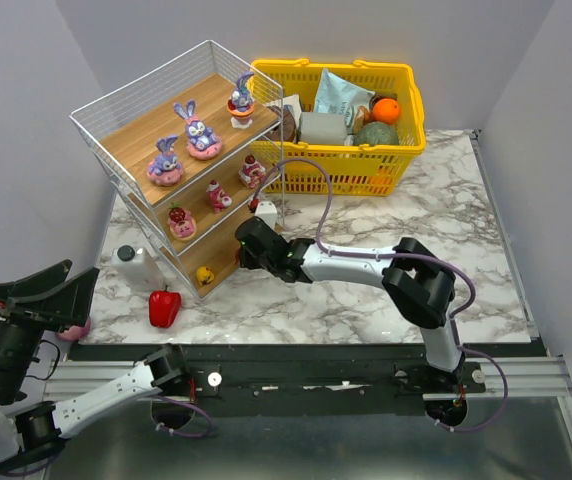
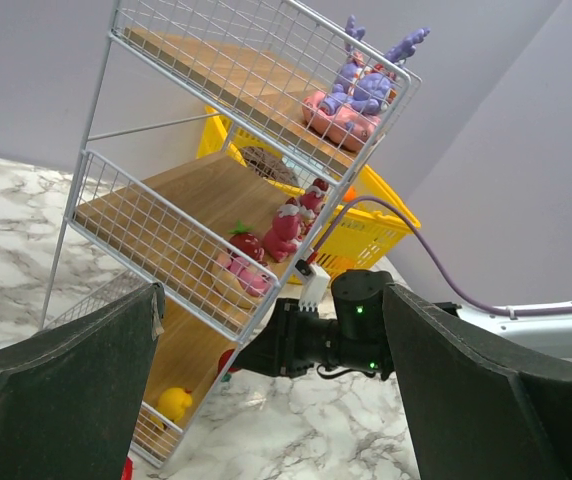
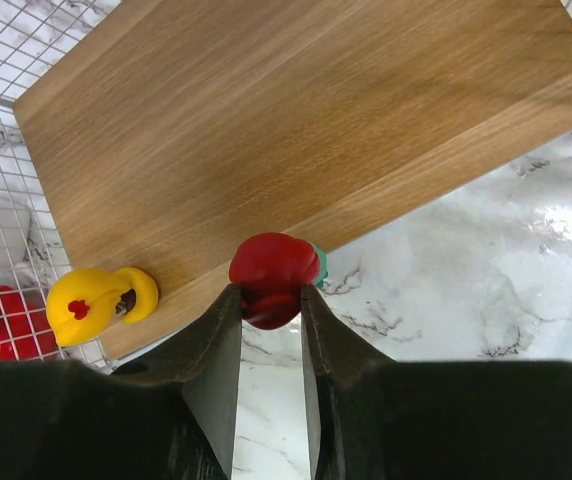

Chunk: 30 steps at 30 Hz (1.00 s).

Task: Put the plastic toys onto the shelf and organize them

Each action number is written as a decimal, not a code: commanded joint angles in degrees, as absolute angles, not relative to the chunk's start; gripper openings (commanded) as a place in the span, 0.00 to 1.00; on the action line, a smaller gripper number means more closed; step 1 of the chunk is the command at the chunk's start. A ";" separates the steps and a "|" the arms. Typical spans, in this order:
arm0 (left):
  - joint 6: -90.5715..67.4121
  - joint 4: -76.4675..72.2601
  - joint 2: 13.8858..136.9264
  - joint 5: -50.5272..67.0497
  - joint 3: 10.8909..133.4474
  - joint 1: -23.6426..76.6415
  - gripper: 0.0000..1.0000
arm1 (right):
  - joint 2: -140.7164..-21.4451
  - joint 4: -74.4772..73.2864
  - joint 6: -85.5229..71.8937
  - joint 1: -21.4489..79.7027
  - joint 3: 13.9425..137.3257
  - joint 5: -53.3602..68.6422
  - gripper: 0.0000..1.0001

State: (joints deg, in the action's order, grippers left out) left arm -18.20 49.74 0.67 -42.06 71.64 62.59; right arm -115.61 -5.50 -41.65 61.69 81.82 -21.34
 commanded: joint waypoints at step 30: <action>-18.37 51.24 -2.64 -44.56 73.48 64.60 0.99 | -120.32 6.41 -34.45 61.96 82.54 -18.81 0.26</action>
State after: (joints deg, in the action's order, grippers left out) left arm -18.20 50.74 0.69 -42.87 71.90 62.59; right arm -119.35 0.34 -36.97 61.80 84.25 -19.51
